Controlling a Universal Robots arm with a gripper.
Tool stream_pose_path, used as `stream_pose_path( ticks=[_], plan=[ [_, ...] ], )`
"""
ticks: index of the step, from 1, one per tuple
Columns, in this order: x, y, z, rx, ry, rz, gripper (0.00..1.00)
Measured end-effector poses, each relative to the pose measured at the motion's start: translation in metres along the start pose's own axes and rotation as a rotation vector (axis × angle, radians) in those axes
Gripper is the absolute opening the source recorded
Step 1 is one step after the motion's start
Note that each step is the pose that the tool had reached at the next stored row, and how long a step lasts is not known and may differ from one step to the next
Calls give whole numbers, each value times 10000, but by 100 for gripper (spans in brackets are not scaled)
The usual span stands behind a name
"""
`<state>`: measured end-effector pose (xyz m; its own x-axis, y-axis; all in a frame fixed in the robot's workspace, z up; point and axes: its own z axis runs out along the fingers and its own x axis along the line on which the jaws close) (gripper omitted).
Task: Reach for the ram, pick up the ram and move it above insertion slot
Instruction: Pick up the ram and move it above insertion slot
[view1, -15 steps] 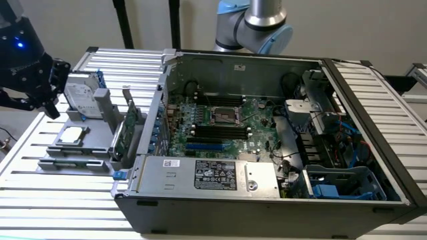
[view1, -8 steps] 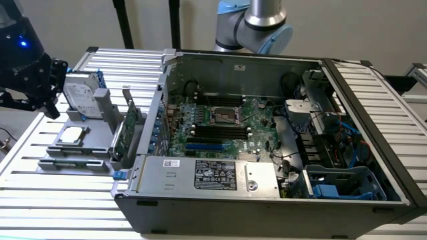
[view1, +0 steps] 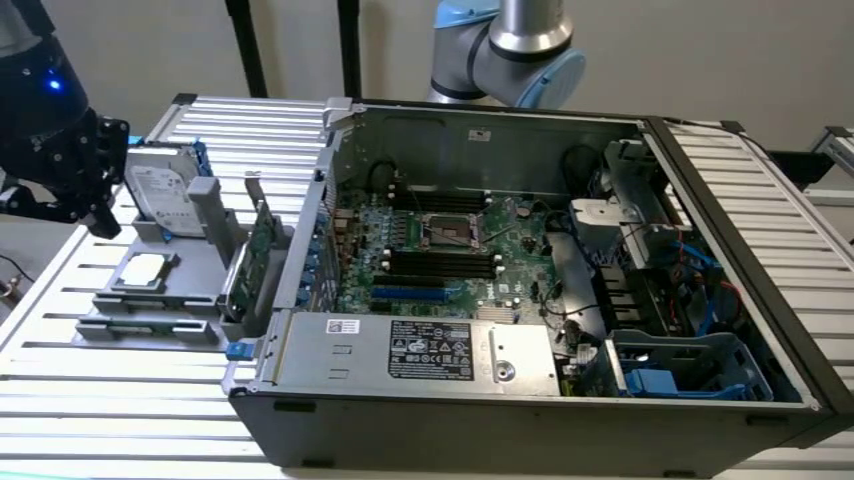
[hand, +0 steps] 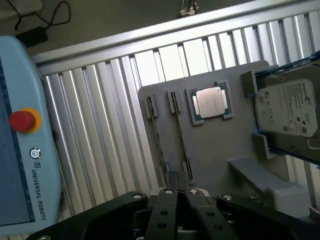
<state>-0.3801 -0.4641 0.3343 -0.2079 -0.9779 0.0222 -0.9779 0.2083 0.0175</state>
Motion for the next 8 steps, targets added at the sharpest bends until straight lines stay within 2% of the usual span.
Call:
stream_pose_path(
  ticks=[6, 8],
  plan=[
    [0, 2, 7, 24, 17, -1059, 11],
    [0, 3, 7, 26, 19, -1169, 11]
  ],
)
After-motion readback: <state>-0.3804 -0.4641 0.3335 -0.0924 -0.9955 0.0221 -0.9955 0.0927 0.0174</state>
